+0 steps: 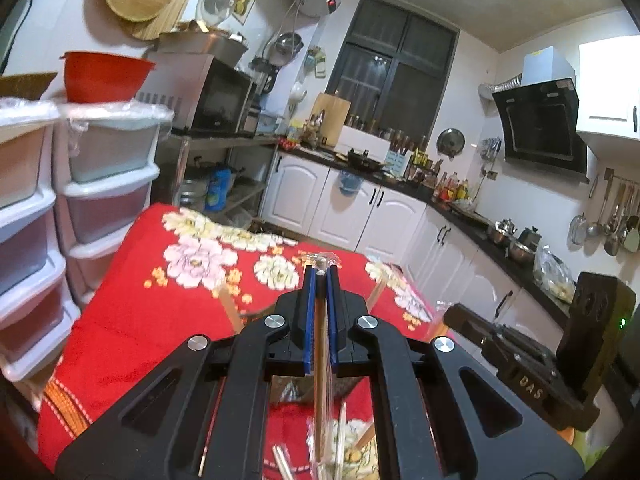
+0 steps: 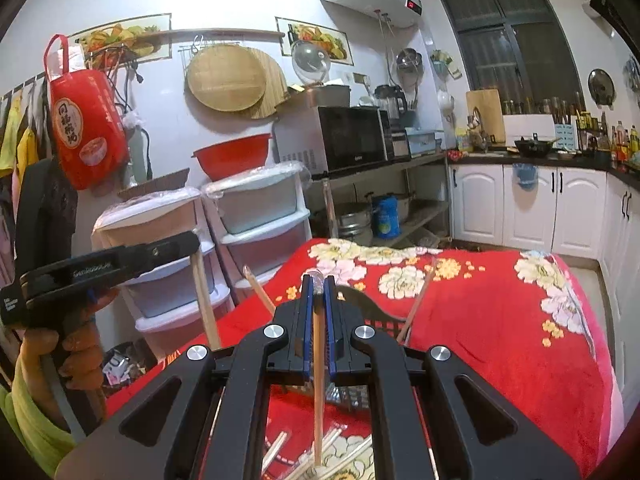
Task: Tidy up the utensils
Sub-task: 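Lift the held chopsticks with both tools and carry them above the caddy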
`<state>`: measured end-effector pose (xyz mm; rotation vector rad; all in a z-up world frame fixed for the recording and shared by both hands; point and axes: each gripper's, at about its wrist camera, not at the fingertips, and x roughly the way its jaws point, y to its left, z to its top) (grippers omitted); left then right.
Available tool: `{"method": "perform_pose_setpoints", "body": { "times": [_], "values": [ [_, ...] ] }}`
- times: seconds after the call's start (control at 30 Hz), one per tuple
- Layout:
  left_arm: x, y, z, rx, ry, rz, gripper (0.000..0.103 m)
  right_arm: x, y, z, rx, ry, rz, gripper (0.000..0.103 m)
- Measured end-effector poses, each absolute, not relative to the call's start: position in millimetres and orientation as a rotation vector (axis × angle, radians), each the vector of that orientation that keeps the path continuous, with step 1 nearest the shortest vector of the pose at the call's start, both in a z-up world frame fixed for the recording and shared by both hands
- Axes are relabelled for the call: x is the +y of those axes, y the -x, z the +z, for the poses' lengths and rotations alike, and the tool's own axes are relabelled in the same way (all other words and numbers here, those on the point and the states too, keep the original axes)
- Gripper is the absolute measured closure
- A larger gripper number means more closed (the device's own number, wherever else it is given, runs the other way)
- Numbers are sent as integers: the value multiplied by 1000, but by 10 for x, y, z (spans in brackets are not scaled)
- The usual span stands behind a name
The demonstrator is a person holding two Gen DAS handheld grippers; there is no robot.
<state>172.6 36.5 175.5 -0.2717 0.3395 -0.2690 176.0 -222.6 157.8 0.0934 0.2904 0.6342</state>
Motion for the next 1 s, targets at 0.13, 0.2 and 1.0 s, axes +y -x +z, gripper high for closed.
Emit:
{"method": "perform_pose_setpoints", "body": {
  "times": [0.13,0.2,1.0],
  "values": [
    [315,-1786,1894,311,262,-269,102,-2216,-1786,1670,269,-91,636,97],
    [286,-1819,1959,300,258,-267,102,-2221,-1804,1715,257,-95,633,97],
    [78,-2356,2255,234,242,-204,102,-2347,-2236,2186,148,-155,593,97]
  ]
}}
